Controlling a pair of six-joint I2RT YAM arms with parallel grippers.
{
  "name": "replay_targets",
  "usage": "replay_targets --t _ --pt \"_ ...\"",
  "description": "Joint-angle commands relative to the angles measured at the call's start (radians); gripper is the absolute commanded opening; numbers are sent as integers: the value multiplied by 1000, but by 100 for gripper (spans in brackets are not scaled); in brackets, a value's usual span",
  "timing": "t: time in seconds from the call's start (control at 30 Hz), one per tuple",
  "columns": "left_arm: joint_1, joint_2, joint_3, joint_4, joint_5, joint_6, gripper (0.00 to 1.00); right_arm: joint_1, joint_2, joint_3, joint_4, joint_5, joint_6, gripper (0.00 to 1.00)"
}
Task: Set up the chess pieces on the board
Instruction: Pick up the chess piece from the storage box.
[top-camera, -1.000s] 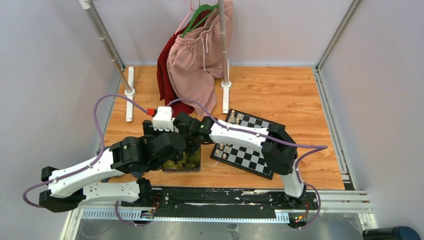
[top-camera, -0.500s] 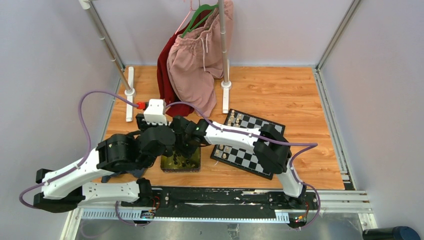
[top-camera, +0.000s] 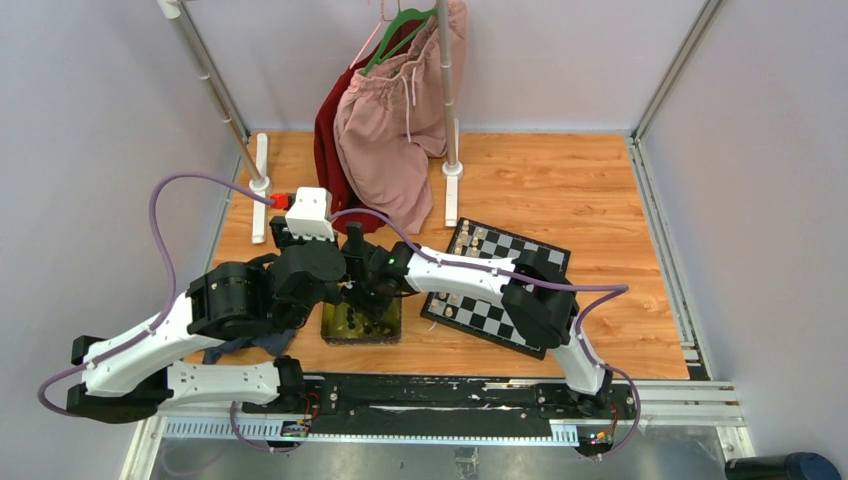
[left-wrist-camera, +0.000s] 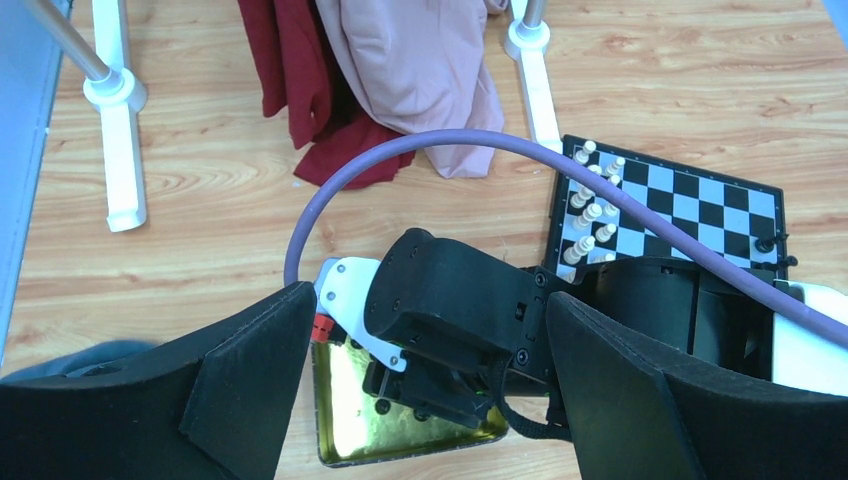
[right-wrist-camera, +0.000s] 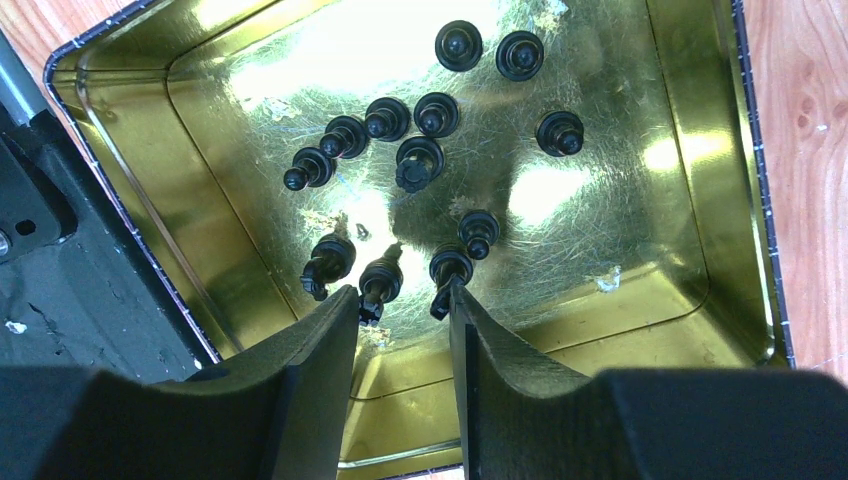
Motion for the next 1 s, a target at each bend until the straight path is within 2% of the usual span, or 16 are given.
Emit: replay_targets --t 0.0,0.5,0.97 --pt "1 -6 27 13 -30 17 91 2 30 26 -13 -1 1 43" --pt "1 -21 23 17 -32 34 91 -21 51 45 -10 62 17 40" --pt "1 -29 20 16 -40 48 91 -35 75 55 -11 85 37 33"
